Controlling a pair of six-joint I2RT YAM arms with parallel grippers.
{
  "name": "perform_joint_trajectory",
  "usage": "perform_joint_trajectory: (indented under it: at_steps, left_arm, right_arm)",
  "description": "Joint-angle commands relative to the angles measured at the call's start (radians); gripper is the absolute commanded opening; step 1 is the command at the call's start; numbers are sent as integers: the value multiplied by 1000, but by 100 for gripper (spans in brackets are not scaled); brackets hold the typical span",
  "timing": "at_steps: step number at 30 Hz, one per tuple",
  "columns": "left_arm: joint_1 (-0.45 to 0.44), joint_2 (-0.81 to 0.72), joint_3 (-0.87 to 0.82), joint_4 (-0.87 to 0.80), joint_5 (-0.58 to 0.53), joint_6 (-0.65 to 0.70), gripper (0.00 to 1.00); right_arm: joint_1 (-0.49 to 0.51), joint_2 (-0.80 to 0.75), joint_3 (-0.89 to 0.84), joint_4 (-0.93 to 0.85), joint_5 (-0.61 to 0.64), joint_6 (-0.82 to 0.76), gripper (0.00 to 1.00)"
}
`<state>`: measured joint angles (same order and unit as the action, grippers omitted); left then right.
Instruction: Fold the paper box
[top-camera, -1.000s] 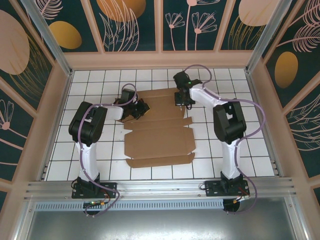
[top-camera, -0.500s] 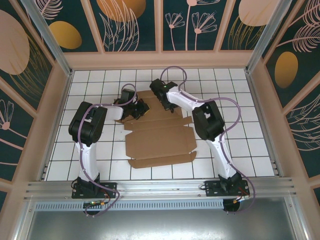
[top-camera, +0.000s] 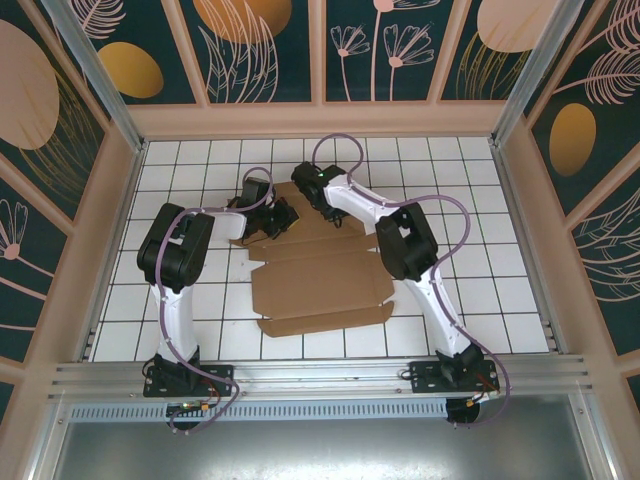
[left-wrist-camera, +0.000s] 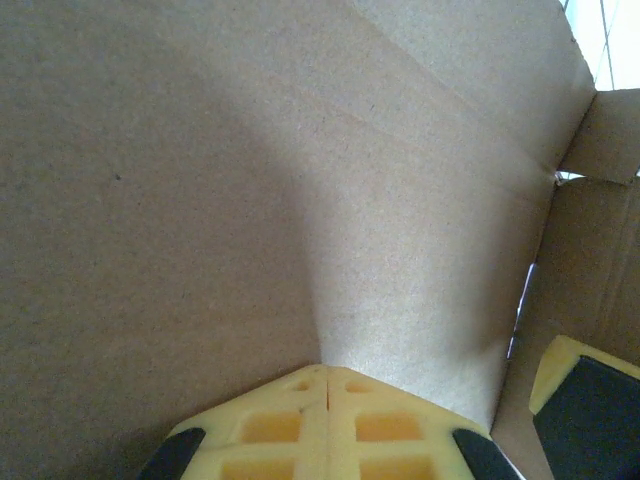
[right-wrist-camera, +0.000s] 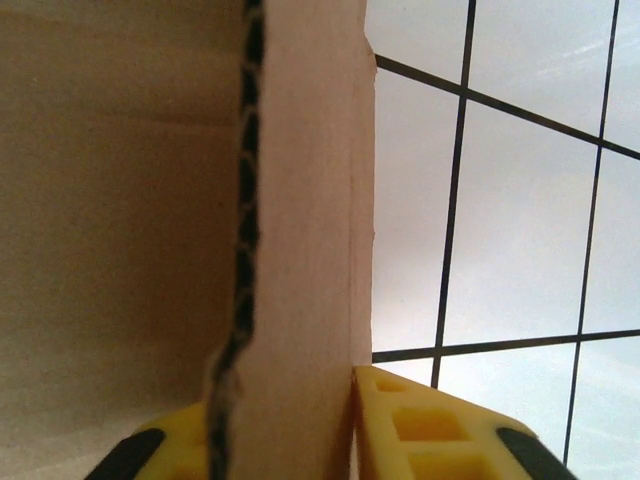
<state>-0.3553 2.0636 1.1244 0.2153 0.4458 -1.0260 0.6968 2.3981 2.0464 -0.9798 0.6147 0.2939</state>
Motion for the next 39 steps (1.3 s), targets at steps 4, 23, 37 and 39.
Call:
perform_joint_trajectory:
  at_steps: [4, 23, 37, 39]
  left_arm:
    - [-5, 27, -3, -111, -35, 21, 0]
    - [1, 38, 3, -122, -39, 35, 0]
    - [1, 44, 6, -124, -38, 41, 0]
    - [1, 38, 5, -125, -48, 46, 0]
  right_arm:
    - [-43, -219, -152, 138, -167, -18, 26]
    - [-145, -326, -430, 274, -83, -96, 4]
    - [-111, -267, -464, 329, 185, -143, 21]
    - [-133, -364, -511, 381, 100, -126, 27]
